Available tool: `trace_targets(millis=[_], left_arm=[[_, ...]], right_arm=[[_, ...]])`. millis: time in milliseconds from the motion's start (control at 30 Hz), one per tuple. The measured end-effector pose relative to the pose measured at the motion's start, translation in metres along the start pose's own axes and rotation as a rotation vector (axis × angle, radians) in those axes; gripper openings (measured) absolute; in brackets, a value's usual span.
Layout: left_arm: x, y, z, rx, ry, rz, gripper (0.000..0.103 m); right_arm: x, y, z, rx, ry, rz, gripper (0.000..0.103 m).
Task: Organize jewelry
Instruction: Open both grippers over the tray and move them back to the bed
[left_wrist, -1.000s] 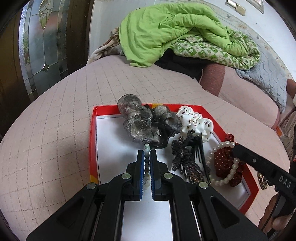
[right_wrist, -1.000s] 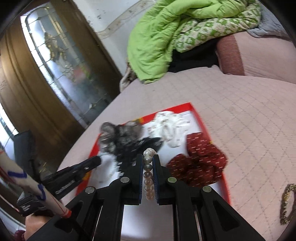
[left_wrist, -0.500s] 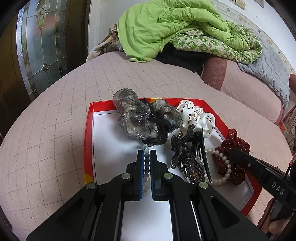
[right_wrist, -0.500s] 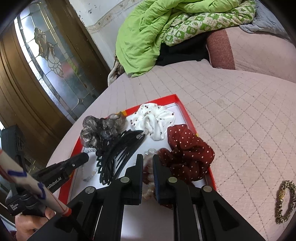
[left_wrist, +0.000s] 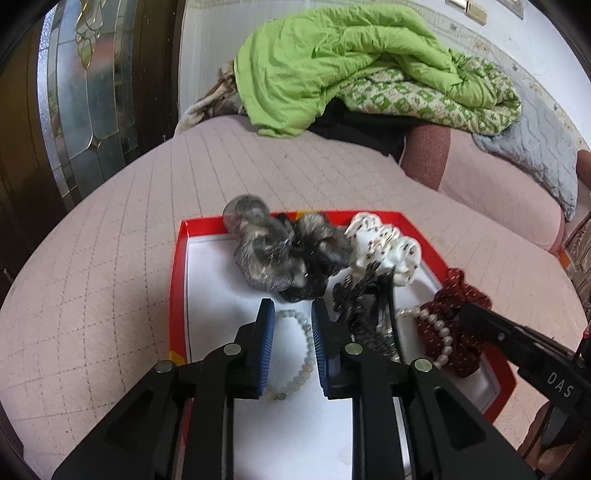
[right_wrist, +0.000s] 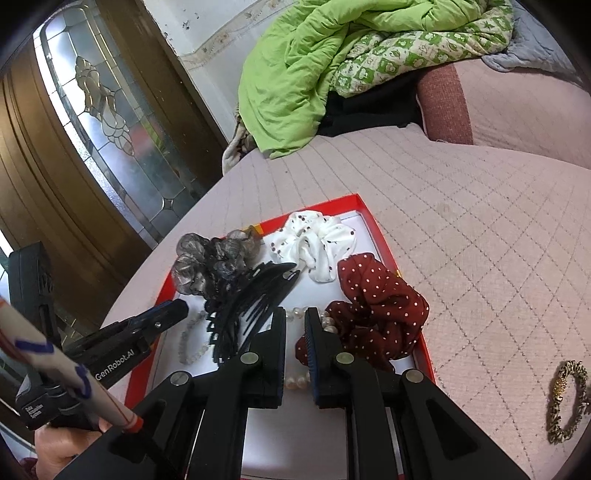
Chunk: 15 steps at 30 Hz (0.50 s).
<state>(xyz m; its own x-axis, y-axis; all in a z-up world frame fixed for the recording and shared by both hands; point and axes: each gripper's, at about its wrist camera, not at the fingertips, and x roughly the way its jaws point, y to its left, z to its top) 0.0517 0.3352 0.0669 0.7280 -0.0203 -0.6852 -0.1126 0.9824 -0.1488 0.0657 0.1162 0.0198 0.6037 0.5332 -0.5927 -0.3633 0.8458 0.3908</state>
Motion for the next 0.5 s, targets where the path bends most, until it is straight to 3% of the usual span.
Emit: trace_targets(millis=[167,500], left_arm=[[-0.013,-0.021,0.003,0.027,-0.053,-0.018,0.019],[-0.023,-0.103,0.001,0.146,-0.088,-0.144,0.019]], right_arm=[[-0.016,-0.002,0.002,0.007,-0.019,0.004,0.012],[-0.076,-0.045,0.010,0.063,-0.072,-0.050,0.013]])
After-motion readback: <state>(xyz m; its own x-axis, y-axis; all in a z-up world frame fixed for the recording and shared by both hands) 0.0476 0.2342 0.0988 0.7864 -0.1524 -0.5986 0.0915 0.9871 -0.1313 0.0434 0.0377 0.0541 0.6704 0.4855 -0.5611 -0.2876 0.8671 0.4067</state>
